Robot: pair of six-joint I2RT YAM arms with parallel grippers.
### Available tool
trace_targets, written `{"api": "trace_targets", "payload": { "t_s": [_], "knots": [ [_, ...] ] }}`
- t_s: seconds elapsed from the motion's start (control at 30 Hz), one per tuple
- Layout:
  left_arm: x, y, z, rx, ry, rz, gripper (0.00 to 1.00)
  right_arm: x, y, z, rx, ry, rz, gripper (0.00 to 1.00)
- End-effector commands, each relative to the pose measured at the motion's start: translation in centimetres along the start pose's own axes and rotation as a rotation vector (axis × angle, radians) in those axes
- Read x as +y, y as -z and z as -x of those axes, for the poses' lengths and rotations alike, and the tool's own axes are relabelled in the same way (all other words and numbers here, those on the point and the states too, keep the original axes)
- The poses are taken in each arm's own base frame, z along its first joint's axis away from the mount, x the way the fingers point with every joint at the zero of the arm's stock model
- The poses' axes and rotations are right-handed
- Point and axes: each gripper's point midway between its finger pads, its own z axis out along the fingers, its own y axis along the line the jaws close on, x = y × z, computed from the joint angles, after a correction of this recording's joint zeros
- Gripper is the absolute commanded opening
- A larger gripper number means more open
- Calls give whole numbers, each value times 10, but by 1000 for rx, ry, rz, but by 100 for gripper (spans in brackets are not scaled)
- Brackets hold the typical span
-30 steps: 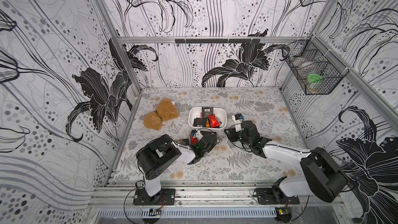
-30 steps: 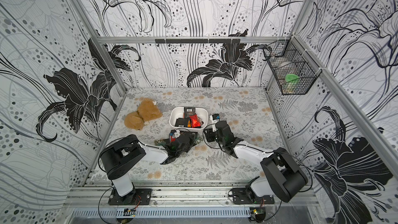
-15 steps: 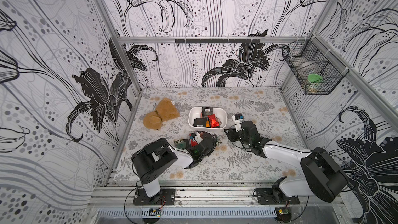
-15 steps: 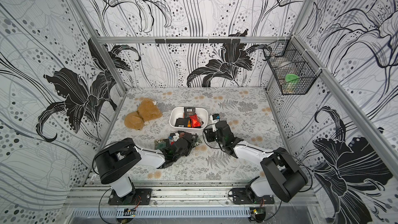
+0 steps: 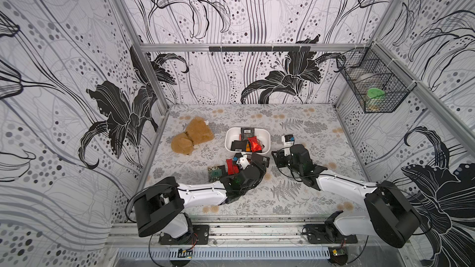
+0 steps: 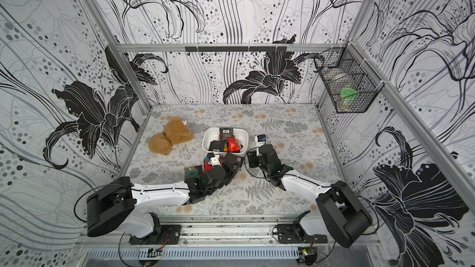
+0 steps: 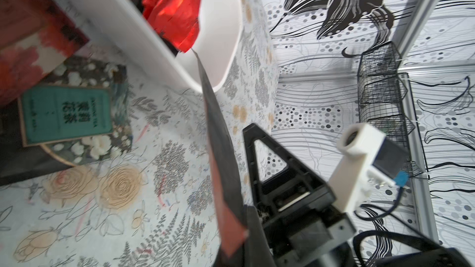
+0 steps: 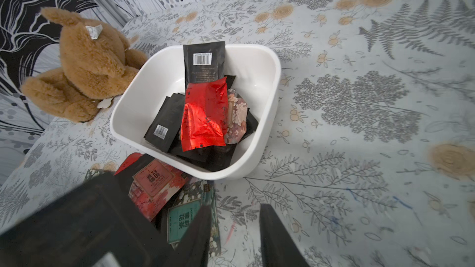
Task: Put the tea bags into the storage box
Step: Pick up the tea bag from the center of the board, then place the tea bag in the storage box.
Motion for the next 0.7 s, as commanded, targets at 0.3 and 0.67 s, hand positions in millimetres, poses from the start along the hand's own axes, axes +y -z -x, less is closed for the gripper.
{"api": "trace_targets", "payload": {
  "t_s": [0.3, 0.67],
  "knots": [
    [-6, -33, 115, -172, -270, 153, 0, -8, 4, -3, -12, -10, -38, 37],
    [17, -78, 153, -152, -297, 244, 17, 19, -16, -23, 90, 59, 36, 37]
  ]
}}
